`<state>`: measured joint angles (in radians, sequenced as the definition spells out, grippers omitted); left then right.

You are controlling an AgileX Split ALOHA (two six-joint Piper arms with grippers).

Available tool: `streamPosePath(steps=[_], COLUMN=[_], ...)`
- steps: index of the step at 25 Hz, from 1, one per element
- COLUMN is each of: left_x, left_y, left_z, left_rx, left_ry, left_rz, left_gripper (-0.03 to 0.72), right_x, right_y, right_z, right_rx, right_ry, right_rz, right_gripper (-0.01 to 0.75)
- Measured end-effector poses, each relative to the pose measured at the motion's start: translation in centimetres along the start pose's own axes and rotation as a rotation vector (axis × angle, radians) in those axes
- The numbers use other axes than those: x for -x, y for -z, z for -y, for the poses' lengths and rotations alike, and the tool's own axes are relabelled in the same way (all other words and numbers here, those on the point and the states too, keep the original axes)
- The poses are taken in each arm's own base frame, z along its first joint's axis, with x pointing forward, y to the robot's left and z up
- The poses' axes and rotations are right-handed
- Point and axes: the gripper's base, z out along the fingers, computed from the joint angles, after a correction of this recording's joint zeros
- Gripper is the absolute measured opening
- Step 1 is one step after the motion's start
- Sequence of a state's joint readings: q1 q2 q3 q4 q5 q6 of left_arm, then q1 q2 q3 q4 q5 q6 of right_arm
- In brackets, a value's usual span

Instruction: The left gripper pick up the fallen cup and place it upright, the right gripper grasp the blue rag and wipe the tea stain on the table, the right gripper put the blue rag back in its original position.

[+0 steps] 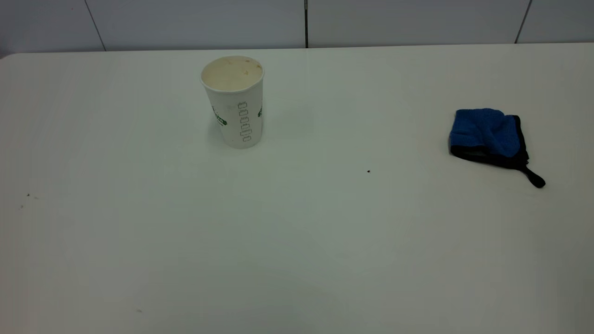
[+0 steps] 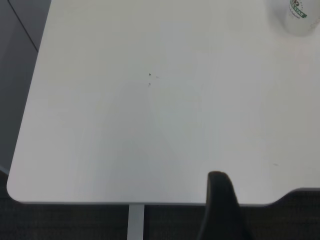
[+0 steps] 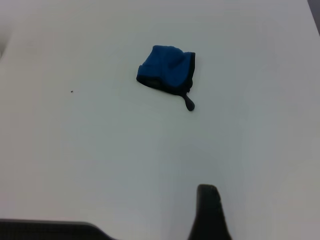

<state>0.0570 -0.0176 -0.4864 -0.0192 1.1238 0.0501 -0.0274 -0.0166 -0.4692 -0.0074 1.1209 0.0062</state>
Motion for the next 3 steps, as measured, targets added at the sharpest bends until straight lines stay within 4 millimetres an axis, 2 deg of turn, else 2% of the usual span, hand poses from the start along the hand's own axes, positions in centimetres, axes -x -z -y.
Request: streamPosePath(steps=[3], left_x=[0.0], left_y=[0.0], left_z=[0.0], left_rx=[0.0], left_ry=[0.0], left_rz=[0.0], left_gripper=[0.515], right_x=[0.0], right_y=[0.0], right_z=[0.0], right_rx=[0.0], right_ry=[0.0], right_rz=[0.0], right_gripper=[0.59])
